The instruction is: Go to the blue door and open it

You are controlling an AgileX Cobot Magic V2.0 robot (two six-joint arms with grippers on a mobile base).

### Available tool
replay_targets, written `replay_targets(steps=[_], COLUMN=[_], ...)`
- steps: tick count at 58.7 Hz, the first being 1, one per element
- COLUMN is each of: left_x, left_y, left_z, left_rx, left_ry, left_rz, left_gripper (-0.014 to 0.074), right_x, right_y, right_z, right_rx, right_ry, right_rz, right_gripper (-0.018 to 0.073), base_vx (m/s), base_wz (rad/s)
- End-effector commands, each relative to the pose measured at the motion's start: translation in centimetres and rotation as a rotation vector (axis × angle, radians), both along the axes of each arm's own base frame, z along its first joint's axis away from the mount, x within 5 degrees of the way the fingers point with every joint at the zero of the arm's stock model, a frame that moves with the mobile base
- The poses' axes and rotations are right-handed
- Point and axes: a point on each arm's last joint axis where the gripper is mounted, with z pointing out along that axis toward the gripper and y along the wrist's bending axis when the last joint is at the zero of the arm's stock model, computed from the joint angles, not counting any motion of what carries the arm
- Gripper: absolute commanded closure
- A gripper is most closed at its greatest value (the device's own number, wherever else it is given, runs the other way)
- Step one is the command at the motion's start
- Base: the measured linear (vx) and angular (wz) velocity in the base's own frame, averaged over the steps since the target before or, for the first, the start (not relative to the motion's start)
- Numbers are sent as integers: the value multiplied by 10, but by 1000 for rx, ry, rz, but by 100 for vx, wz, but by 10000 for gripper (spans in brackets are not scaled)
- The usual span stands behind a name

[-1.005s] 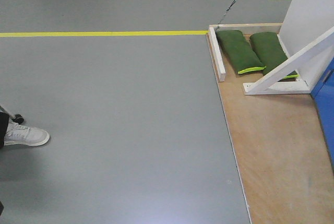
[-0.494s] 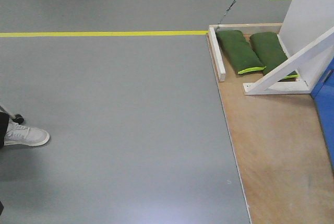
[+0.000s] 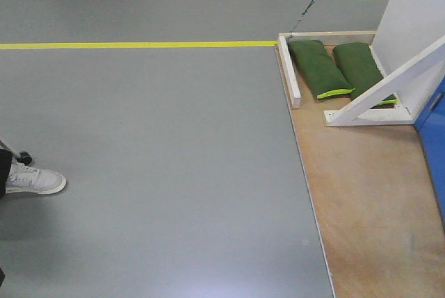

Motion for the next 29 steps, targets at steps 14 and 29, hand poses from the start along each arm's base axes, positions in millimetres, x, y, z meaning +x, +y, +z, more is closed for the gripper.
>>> replay_targets(steps=[14,29], left_x=[-1,-1], left_y=[-1,-1], left_z=[17,17], left_rx=[-9,-9], left_ry=[-122,-122], left_rz=[-11,-11], left_gripper=[524,524], right_x=[7,13], right_y=[2,-20], right_z=[4,-17], right_rx=[28,67], right_ry=[324,389], right_rz=[-19,-52], right_gripper=[547,547], base_vx=[0,0], base_wz=[0,0])
